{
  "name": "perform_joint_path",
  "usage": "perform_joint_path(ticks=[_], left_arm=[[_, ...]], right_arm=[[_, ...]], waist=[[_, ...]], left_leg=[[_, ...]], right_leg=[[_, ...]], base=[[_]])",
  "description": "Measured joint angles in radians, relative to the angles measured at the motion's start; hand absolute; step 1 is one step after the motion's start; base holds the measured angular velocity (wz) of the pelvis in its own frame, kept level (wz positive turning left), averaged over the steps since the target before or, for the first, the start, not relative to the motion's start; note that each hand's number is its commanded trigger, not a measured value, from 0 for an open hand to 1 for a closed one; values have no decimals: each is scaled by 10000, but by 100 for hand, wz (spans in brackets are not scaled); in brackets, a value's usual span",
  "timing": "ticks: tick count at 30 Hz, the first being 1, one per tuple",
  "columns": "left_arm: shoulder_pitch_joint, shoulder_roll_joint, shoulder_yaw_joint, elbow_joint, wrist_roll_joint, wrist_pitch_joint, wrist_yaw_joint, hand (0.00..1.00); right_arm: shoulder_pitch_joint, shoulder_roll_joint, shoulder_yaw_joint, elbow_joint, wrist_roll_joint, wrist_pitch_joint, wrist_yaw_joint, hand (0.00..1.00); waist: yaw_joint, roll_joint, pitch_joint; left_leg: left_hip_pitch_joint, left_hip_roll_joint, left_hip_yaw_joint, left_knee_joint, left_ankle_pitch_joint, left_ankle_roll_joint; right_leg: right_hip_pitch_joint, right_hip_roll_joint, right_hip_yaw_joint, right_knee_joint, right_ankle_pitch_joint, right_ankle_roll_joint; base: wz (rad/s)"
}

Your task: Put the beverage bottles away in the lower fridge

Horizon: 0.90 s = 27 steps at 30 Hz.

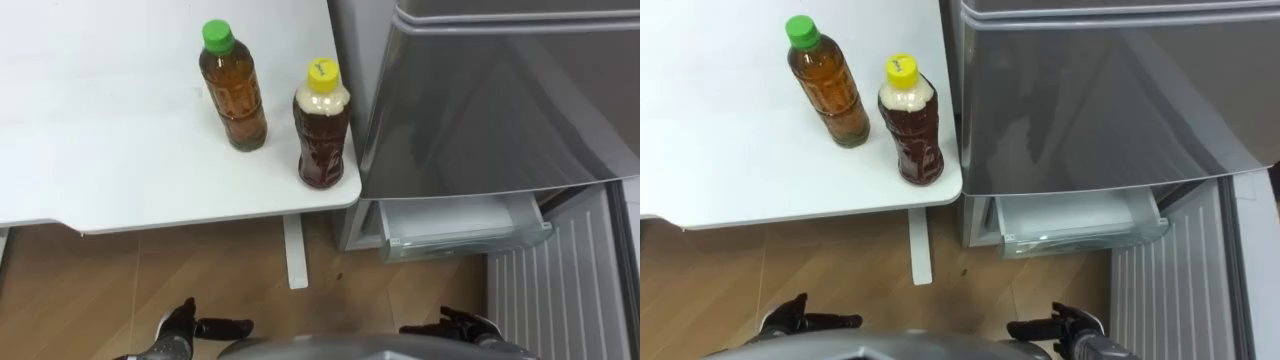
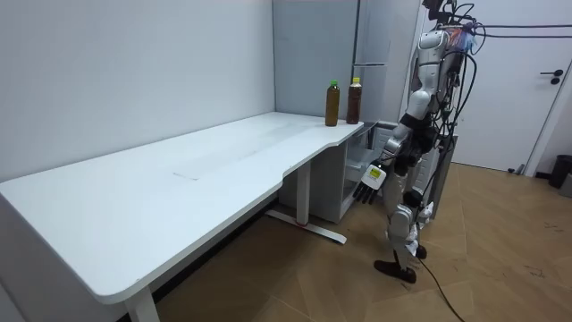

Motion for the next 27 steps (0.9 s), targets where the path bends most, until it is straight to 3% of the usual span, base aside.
perform_joint_path(ticks=[9, 14, 22, 27], left_arm=[[66, 22, 65, 87, -192, -82, 240, 0], [241, 53, 424, 363, -873, -78, 311, 0], [495, 36, 624, 365, -972, -81, 496, 0], [726, 11, 809, 367, -2217, -79, 806, 0]], right_arm=[[-1, -10, -17, 53, -18, 22, 4, 0], [54, 8, -359, 93, -13, 29, -62, 0], [145, 32, -739, 93, 14, -5, -63, 0], [264, 35, -821, 86, 130, -17, -95, 0]], waist=[[102, 39, -24], [104, 61, 2], [112, 85, -5], [159, 86, -35]], left_leg=[[30, -5, -44, 43, 1, 1], [122, -7, -124, 47, -1, -3], [-10, -27, -223, 223, -5, -5], [36, -51, -224, 216, -4, -5]], right_leg=[[59, -10, -70, 7, 0, 0], [201, -12, -191, -4, 0, 0], [138, -35, -314, -41, -12, 10], [179, -59, -306, -40, -82, -5]], base=[[1], [5], [4], [0]])
